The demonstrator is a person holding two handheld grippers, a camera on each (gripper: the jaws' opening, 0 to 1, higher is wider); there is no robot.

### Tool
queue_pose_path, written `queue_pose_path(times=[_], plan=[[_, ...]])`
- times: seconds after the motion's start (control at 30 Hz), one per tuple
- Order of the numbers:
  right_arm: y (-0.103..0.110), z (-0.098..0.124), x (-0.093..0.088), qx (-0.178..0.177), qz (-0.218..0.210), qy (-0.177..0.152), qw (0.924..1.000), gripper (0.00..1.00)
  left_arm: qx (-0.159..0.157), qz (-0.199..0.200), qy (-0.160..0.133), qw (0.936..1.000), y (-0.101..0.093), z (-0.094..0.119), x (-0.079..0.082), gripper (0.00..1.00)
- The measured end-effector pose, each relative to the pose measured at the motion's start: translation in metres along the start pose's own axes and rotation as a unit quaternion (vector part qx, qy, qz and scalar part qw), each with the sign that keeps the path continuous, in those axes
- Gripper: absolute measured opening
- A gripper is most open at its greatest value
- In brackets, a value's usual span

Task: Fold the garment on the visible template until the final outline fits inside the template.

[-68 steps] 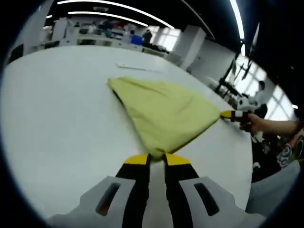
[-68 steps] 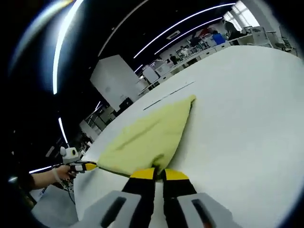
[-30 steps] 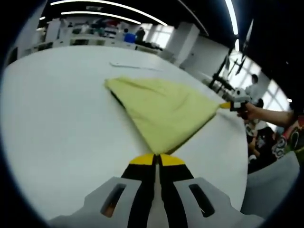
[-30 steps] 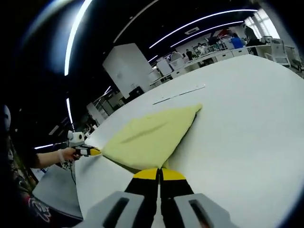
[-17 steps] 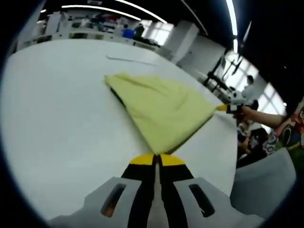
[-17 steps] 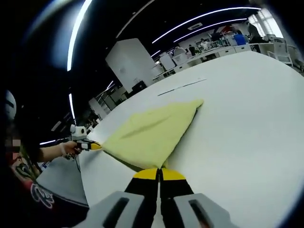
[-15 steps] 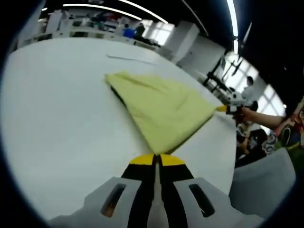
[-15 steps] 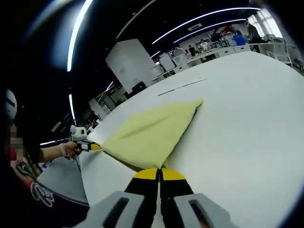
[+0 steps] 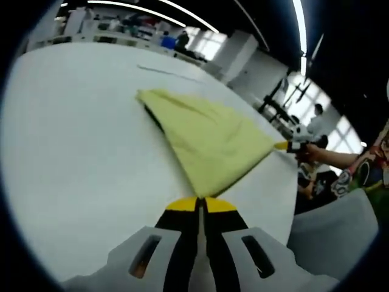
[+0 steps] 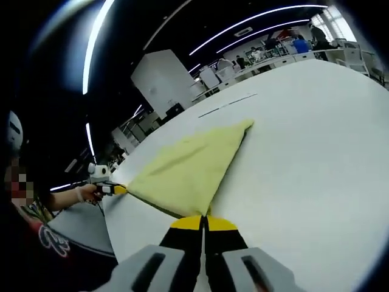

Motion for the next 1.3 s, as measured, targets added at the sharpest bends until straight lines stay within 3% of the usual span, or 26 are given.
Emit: queue_pose_path(times=[0.3, 0.37, 0.47, 0.53, 0.63, 0.73, 0.87, 0.97, 1.03, 1.1, 1.3], plan=[[0.001, 0.004, 0.002, 0.003, 0.012, -0.003, 0.9999, 0.00, 0.000, -0.004, 0.010, 0.9999, -0.002, 0.006, 0.002, 0.00], [0.000, 0.009, 0.004, -0.009, 0.026, -0.003, 0.9996, 0.00, 0.015, -0.010, -0.002, 0.9998, 0.002, 0.014, 0.004, 0.00], [-0.002, 0.016, 0.007, -0.014, 0.039, -0.014, 0.9990, 0.00, 0.024, -0.005, -0.044, 0.9987, 0.001, 0.025, 0.012, 0.00], [-0.002, 0.021, 0.011, -0.023, 0.051, -0.022, 0.9982, 0.00, 0.036, -0.018, -0.055, 0.9977, 0.000, 0.031, 0.015, 0.07], [0.003, 0.028, 0.020, -0.034, 0.084, -0.036, 0.9953, 0.11, 0.053, -0.049, -0.066, 0.9952, -0.004, 0.035, 0.020, 0.28], [0.009, 0.030, 0.024, -0.042, 0.103, -0.036, 0.9931, 0.31, 0.048, -0.076, -0.088, 0.9921, -0.011, 0.035, 0.026, 0.44], [0.016, 0.025, 0.027, -0.069, 0.128, -0.045, 0.9884, 0.75, 0.055, -0.090, -0.098, 0.9896, -0.022, 0.033, 0.031, 0.69], [0.020, 0.021, 0.027, -0.082, 0.139, -0.044, 0.9859, 0.94, 0.063, -0.113, -0.090, 0.9875, -0.021, 0.029, 0.027, 0.82], [0.021, 0.018, 0.027, -0.087, 0.147, -0.045, 0.9843, 1.00, 0.066, -0.119, -0.087, 0.9870, -0.020, 0.026, 0.024, 0.90], [0.022, 0.017, 0.028, -0.089, 0.152, -0.039, 0.9836, 1.00, 0.062, -0.126, -0.068, 0.9878, -0.020, 0.022, 0.024, 0.97], [0.028, 0.014, 0.029, -0.082, 0.152, -0.036, 0.9844, 1.00, 0.049, -0.133, -0.058, 0.9881, -0.020, 0.016, 0.025, 0.99]])
Point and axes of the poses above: the point that each gripper's makers call its tool centre point, and the gripper's own axes: z roughly backward along the fingers, y roughly to its left, x roughly out of its top, the point moved 9 cm from there along z, roughly backward along the fingers, and after that the axes turned 14 degrees about -x, right-handed, at the moved point
